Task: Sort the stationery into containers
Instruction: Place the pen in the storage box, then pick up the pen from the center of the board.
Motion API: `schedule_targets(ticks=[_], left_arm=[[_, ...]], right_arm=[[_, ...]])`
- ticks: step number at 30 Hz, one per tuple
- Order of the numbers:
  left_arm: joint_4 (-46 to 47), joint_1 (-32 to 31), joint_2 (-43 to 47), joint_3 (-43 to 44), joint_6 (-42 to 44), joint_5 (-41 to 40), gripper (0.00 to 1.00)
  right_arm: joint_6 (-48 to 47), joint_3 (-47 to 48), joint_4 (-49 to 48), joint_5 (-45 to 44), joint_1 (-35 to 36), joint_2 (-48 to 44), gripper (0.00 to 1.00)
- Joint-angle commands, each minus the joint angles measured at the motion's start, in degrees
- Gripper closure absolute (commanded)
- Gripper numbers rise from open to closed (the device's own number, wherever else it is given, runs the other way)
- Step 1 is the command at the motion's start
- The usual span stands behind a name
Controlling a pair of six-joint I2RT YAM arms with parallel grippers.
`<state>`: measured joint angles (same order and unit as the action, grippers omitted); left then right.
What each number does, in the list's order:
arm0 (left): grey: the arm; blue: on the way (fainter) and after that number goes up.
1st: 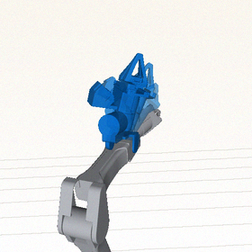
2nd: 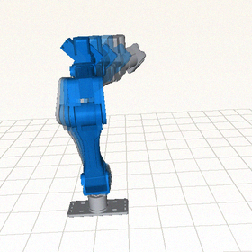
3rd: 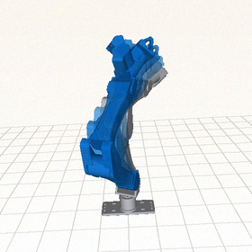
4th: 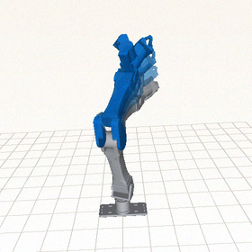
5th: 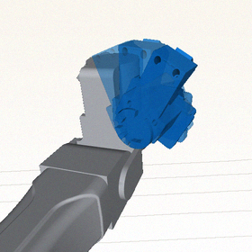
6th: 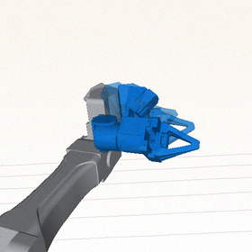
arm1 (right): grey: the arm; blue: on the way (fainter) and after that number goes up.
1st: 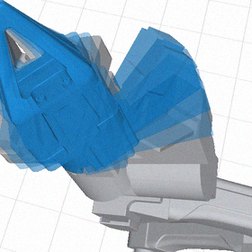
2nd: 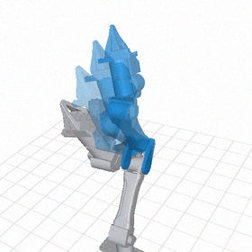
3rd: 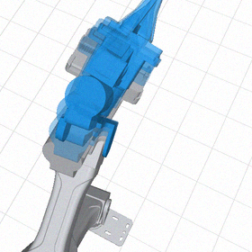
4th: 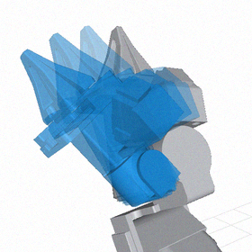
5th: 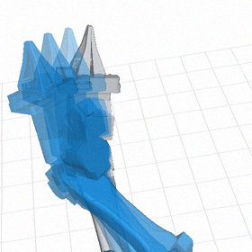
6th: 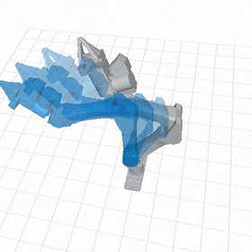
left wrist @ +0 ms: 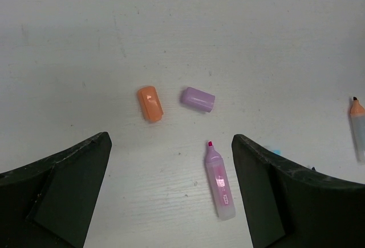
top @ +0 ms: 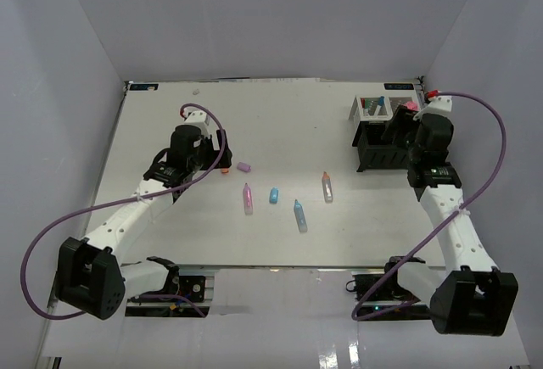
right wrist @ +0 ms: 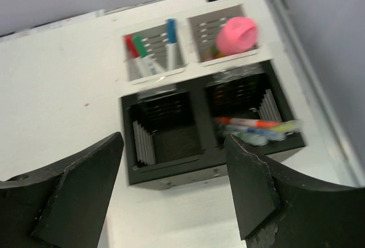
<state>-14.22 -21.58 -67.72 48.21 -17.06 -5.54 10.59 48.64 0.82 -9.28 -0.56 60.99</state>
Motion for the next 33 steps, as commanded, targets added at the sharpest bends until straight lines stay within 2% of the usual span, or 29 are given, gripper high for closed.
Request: schedule_targets(ticks=[1,8,17,23,33], left_arm=[[-1.34,0.23,-0.12,1.45,-0.52,-0.52,0.02],[-2.48,0.23,-1.27,1.89,-1.22,-1.14,0.02],[-4.33,0.23,-2.77,2.86,-1.66,-3.69,0.02],[-4.33,0.31,-2.85,2.86,-1.57,-4.21,0.02],[-4.41,0.31,-2.77,2.95,-1.4,-3.86,0.02]], right_arm=[[1.8,-2.23,3.57,3.4,6.6,-2.8,0.22],[4.52,-5.84,6.38,-2.4,23.92,-2.55,0.21],[12.25,-10.68,7.96,-7.76,43.86,5.26,0.21],[16.56,-10.06,10.34,-9.62,51.25,11.95,0.24],[20.96,-10.24,10.78,-11.99,57.42,16.96,0.3]])
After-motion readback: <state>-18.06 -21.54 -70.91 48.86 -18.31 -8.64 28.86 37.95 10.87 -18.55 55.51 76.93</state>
